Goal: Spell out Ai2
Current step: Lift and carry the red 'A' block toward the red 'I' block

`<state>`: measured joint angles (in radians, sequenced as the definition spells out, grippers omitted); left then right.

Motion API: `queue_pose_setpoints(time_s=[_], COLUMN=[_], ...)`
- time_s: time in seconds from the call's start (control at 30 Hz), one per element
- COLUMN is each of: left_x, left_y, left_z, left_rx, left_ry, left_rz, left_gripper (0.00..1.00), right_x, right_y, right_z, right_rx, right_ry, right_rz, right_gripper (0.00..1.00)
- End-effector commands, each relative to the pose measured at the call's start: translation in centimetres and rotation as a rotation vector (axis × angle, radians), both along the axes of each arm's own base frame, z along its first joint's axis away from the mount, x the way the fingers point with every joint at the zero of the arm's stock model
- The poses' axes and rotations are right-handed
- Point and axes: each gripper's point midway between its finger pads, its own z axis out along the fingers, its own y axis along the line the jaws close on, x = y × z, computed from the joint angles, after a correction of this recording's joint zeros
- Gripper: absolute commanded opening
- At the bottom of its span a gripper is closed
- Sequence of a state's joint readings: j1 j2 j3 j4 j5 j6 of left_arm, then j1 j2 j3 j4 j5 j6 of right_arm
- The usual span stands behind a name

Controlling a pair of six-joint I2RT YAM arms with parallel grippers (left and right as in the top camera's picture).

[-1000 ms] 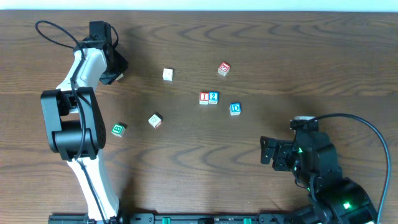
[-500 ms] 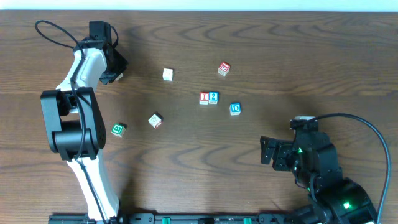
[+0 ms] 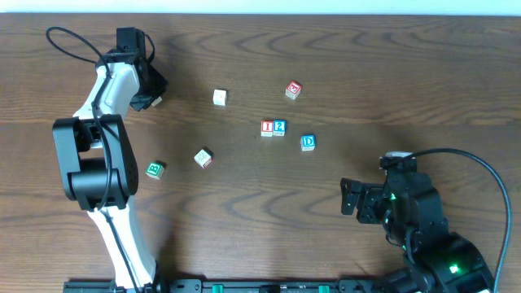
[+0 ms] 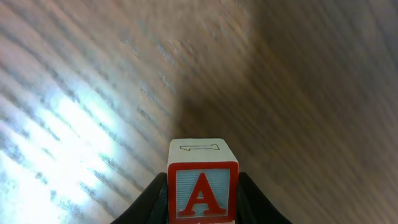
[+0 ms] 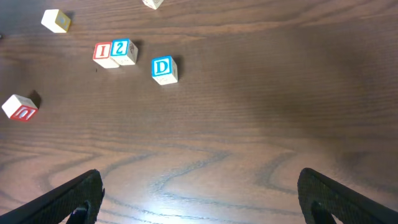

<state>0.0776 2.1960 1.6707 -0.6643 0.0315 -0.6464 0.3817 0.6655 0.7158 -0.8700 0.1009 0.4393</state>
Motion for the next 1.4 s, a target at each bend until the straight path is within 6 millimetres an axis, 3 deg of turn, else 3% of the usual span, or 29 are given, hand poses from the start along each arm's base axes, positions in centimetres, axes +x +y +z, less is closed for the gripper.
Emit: queue_pose_setpoints(time_s=[0.0, 0.17, 0.27, 0.37, 0.5, 0.57, 0.8, 1.37], left_x=[1.5, 1.7, 1.7, 1.3, 0.4, -0.3, -2.5, -6.5], left_y=[-0.1, -1.9, -4.7, -9.0, -15.4, -18.5, -23.7, -25.3], left_z=[4.8, 10.1, 12.6, 13.5, 12.4, 10.5, 5.2, 3.1], left_rx=[0.011, 0.042, 0.065, 0.087, 0.09, 0.089, 0.071, 0.049], left_ry=[-0.096, -0.193, -0.243, -0.264, -0.247, -0.212, -0.101, 0.029], left_rz=[-0.044, -0.133, -0.241, -0.397, -0.571, -0.639, -0.777, -0.857], left_gripper=[0.06, 0.06, 0.06, 0.06, 0.06, 0.06, 0.06, 0.06], right_x=[0.0, 0.0, 0.0, 0.0, 0.0, 0.0, 0.0, 0.0], right_y=[-0.2, -0.2, -0.2, -0.2, -0.2, -0.2, -0.2, -0.2], right_z=[0.0, 0.0, 0.0, 0.0, 0.0, 0.0, 0.0, 0.0], right_rx=[0.002, 0.002, 0.002, 0.002, 0.002, 0.002, 0.002, 0.002], right_ry=[-0.002, -0.002, -0.002, -0.002, -0.002, -0.002, -0.002, -0.002], right_rz=[-0.009, -0.009, -0.009, -0.009, -0.009, -0.009, -0.009, -0.009], right_gripper=[0.99, 0.99, 0.99, 0.99, 0.99, 0.99, 0.99, 0.99])
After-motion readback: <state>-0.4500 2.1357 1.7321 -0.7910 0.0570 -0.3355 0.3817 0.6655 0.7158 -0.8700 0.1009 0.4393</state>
